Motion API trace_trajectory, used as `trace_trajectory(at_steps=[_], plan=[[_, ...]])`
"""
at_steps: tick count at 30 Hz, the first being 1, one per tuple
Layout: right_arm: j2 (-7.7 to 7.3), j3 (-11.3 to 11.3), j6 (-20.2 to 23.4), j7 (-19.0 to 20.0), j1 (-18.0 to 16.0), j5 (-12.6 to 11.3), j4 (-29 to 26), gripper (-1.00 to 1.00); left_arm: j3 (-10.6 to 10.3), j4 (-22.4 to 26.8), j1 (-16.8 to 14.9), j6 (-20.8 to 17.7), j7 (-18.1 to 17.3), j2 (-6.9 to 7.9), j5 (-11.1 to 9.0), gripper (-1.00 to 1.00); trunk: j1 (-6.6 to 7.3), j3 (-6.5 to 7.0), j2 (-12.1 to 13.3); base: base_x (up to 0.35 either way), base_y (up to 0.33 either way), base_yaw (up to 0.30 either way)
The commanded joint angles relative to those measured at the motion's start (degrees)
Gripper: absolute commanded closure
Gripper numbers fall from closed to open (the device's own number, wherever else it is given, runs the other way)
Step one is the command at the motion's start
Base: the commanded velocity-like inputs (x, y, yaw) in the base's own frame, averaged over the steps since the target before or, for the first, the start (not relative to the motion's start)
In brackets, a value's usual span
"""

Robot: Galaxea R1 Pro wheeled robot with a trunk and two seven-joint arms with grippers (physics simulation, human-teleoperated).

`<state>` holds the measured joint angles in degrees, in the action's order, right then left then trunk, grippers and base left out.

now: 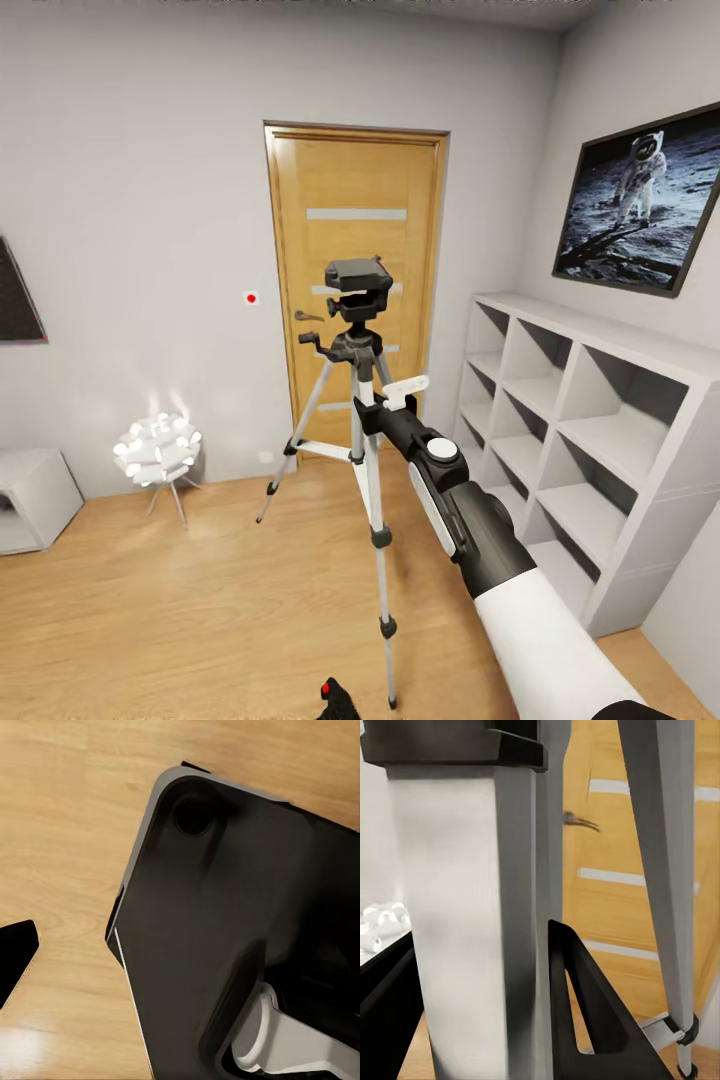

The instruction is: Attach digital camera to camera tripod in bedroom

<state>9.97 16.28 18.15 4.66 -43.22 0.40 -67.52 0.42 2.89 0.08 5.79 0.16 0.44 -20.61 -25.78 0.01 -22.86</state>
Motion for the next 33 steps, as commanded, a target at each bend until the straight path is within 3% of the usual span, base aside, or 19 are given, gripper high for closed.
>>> trace_trajectory(at_steps=[1,18,23,33], plan=[[0.03,0.0,0.3,0.1,0.0,0.0,-0.1,1.0,0.0,0.0,0.0,0.1,0.0,0.0,-0.2,-1.0,0.0,-0.02,-0.1,-0.199,0.272,0.0],[0.03,0.0,0.3,-0.2,0.0,0.0,0.1,1.0,0.0,0.0,0.0,0.1,0.0,0.0,-0.1,-1.0,0.0,-0.02,-0.1,-0.079,0.323,0.0],[0.03,-0.6,0.2,-1.4,0.0,-1.4,2.1,1.0,0.0,0.0,0.0,0.3,0.0,0.03,-0.2,-1.0,0.0,-0.02,-0.1,0.0,0.0,0.0],[0.03,-0.5,0.7,-0.8,0.0,0.1,3.9,1.0,0.0,0.0,0.0,0.3,0.0,0.0,-0.1,-1.0,0.0,-0.02,-0.1,0.0,0.0,0.0]])
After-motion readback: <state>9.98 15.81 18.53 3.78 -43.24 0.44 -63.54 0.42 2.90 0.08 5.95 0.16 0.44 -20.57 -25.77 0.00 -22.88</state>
